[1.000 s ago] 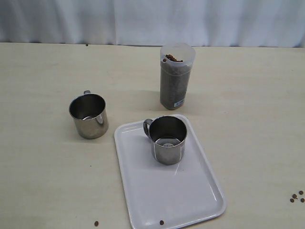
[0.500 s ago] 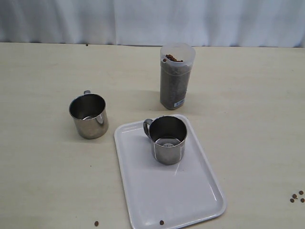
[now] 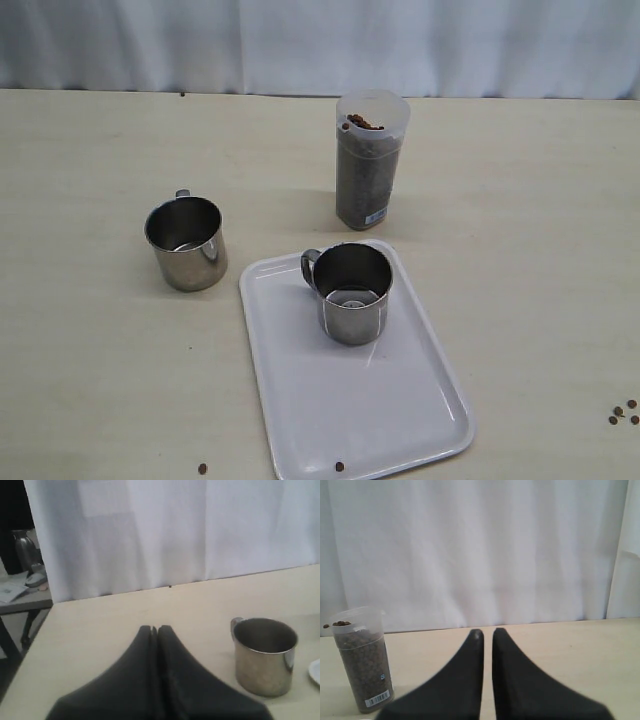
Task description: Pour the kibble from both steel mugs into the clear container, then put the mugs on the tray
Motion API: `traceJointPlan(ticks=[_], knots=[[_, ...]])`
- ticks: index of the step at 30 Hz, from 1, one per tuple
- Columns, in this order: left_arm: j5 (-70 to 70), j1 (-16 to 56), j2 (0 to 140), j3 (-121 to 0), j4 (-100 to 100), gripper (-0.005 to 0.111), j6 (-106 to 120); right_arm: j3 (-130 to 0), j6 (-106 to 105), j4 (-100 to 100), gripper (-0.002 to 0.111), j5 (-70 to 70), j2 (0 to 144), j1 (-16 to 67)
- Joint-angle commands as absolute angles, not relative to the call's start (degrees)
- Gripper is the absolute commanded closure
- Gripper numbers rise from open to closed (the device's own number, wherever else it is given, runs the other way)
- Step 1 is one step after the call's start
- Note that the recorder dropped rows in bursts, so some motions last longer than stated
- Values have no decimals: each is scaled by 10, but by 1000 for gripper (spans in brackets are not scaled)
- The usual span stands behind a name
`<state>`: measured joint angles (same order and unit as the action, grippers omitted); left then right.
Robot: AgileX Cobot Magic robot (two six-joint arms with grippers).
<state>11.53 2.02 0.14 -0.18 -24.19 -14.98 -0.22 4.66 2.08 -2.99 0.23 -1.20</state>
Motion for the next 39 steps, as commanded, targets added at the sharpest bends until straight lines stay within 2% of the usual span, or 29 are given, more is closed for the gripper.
traceJointPlan(ticks=[1, 10, 16, 30, 39], knots=[[27, 21, 0, 0, -218, 107, -210, 0, 43, 19, 103, -30, 0, -13], [-82, 21, 0, 0, -169, 107, -231, 0, 43, 19, 103, -30, 0, -13], [-60, 21, 51, 0, -172, 107, -227, 0, 43, 19, 103, -30, 0, -13], [-268, 21, 455, 0, -172, 107, -150, 0, 43, 19, 103, -30, 0, -13], [-413, 21, 650, 0, -224, 107, -132, 0, 43, 19, 103, -30, 0, -13]])
